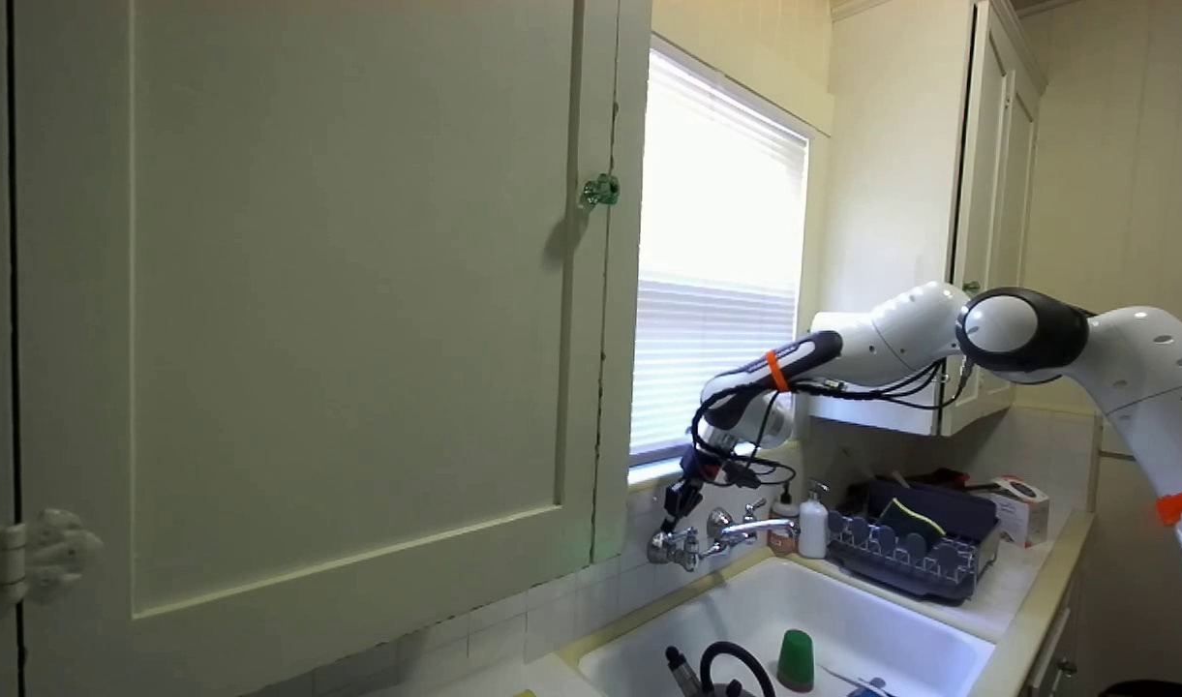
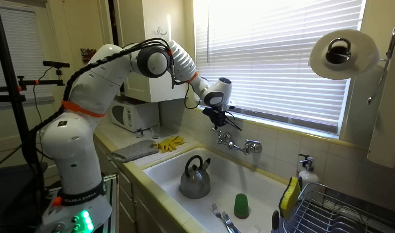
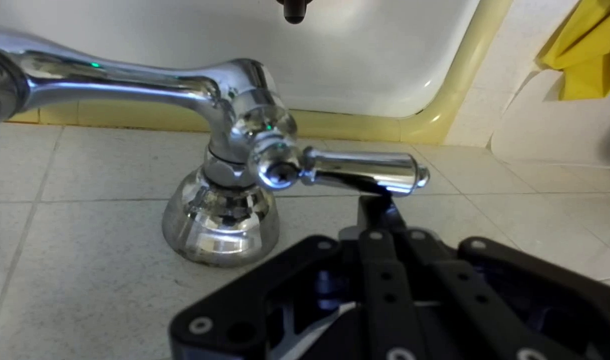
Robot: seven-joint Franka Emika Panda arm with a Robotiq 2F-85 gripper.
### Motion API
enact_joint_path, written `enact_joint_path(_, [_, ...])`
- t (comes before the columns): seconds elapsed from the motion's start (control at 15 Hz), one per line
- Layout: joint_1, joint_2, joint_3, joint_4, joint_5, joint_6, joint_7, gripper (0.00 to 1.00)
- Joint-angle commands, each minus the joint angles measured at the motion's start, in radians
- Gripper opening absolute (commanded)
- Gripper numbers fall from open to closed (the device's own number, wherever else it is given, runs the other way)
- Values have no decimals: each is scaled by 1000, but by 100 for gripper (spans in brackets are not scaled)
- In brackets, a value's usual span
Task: Turn the tap faucet to the right, then open the tap with the left handle
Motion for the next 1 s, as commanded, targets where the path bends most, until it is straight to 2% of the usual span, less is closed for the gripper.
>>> enact_joint_path(0.0, [-12, -6, 8, -18, 14, -125, 29, 0])
enact_joint_path(0.4, [-12, -52, -14, -84, 1, -271, 23, 0])
enact_joint_path(0.53, [-6, -82, -14, -106, 7, -220, 7, 0])
enact_joint_path(0.6, [-22, -106, 19, -111, 56, -191, -43, 0])
enact_joint_path(0.93, [24, -249, -14, -125, -3, -310, 65, 0])
